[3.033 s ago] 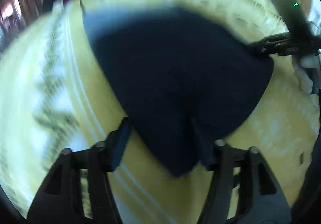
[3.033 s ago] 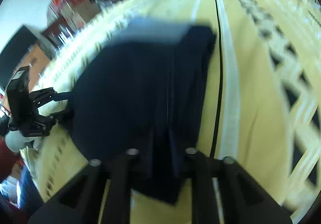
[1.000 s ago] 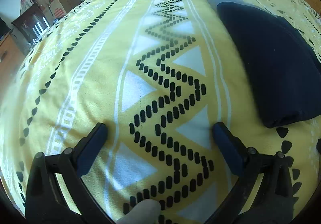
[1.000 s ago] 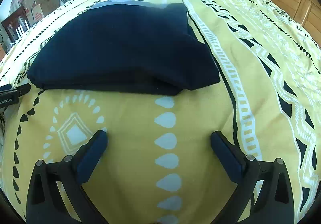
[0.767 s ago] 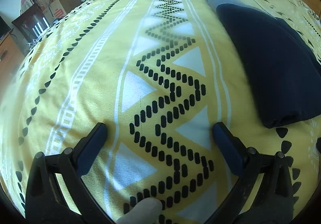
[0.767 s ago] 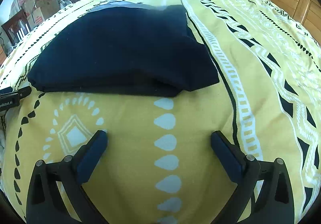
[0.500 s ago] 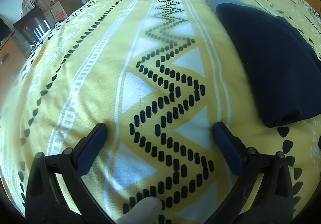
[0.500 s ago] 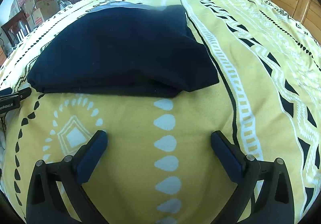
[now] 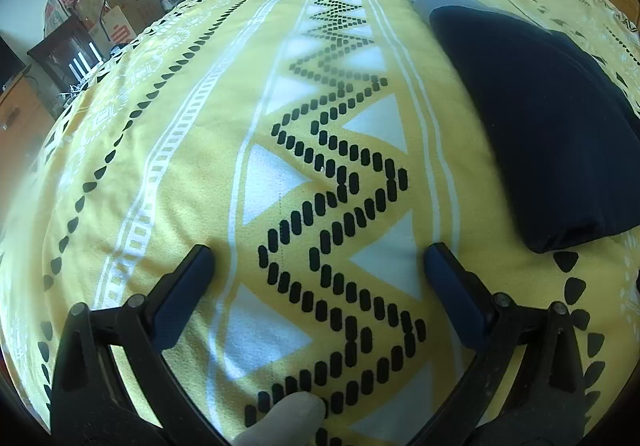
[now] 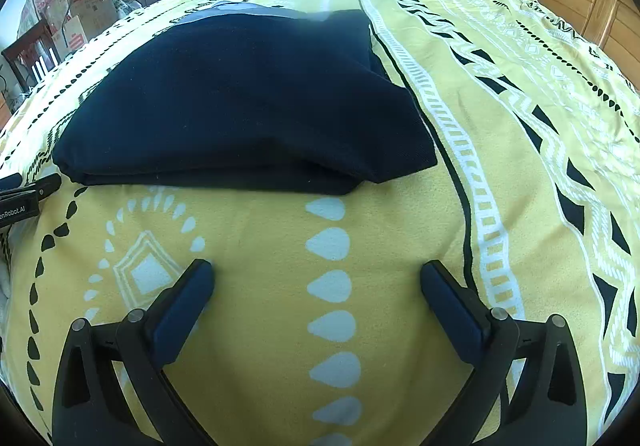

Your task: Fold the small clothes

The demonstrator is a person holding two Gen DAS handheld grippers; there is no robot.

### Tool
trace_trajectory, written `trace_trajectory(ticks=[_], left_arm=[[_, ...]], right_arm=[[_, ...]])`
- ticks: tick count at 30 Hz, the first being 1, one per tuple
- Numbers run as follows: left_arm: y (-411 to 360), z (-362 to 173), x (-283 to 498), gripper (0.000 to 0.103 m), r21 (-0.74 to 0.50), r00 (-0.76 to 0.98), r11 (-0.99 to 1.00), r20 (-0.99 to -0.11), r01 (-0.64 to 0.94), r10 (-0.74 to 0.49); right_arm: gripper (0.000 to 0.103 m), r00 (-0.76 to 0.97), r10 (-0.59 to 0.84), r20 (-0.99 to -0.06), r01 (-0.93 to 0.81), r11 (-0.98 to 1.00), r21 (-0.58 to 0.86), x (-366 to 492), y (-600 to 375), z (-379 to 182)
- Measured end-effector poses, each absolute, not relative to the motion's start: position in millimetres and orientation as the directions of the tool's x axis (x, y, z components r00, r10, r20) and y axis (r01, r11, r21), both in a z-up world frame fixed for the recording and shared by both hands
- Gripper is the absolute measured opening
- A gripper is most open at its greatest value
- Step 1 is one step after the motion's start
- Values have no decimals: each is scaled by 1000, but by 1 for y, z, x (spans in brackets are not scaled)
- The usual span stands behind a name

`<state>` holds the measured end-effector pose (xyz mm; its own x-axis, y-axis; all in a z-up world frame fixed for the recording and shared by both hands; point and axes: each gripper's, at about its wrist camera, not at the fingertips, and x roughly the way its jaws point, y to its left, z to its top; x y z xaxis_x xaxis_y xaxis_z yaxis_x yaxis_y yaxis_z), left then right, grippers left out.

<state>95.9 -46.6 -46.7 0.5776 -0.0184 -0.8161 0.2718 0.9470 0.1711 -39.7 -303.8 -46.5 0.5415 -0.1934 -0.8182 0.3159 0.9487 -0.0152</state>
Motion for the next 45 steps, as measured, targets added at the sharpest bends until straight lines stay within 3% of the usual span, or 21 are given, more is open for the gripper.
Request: trace_trajectory(ticks=[21, 30, 45], left_arm=[[-47, -47, 97, 103, 170, 573, 947, -819, 273, -18], [-46, -47, 97, 103, 164, 570, 948, -822, 273, -22], [-46, -48, 99, 103, 173, 571, 946, -821, 276, -17]], right_arm=[[103, 525, -216, -823, 328, 944, -39, -39, -300, -45], [103, 420, -210, -883, 378, 925, -40, -28, -301, -39], [103, 506, -233, -831, 391, 920, -21, -34, -301, -44]])
